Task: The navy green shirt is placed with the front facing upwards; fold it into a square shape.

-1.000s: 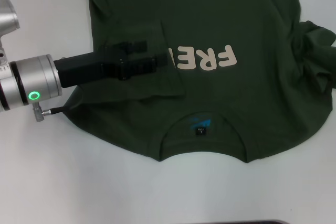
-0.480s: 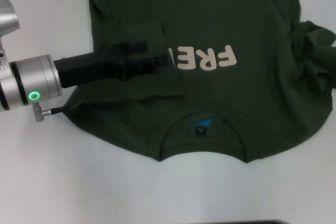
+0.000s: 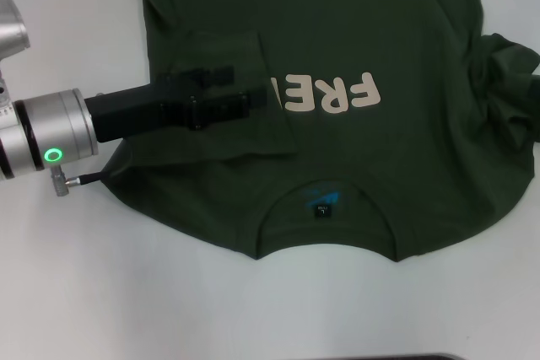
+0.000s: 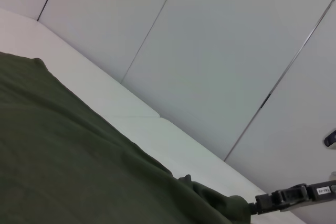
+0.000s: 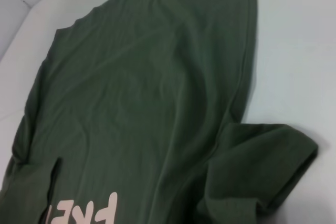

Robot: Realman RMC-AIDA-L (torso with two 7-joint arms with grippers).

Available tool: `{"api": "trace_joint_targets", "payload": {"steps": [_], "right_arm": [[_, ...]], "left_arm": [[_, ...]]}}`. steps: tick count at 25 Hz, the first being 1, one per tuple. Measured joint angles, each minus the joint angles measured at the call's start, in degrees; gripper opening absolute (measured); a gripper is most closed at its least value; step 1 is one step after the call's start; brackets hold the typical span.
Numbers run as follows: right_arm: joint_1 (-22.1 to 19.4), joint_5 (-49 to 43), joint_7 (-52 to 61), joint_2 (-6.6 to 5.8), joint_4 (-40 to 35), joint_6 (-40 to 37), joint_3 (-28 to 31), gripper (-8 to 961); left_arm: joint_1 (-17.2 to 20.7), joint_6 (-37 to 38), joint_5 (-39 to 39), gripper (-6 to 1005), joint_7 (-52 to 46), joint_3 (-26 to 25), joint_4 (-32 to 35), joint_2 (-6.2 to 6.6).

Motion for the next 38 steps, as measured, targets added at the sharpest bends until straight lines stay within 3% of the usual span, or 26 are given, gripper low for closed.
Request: {"api": "trace_joint_targets", "payload": {"steps": [7,26,31,38], "right_arm": [[0.7,0.0,-0.9,1.54,0.6,4.1,-2.6,796],[1.5,0.4,-0.6,1.66,1.6,5.9,-3.1,754],[1.6,0.4,-0.7,1.59,1.6,5.9,-3.0,509],[1.6,0.5,-0.9,1.56,1.6,6.2,-2.9,248]], "left_arm": [[0.0,-0.6,0.0,874,0.0,0.0,0.0,-0.06],[-0.1,-0.9,0.0,874,0.0,0.0,0.1,0.08],[-0.1,-1.1,0.0,874,0.1,0.0,0.1,0.09],[-0.1,-1.1,0.0,874,0.1,0.0,0.1,0.09]]}}
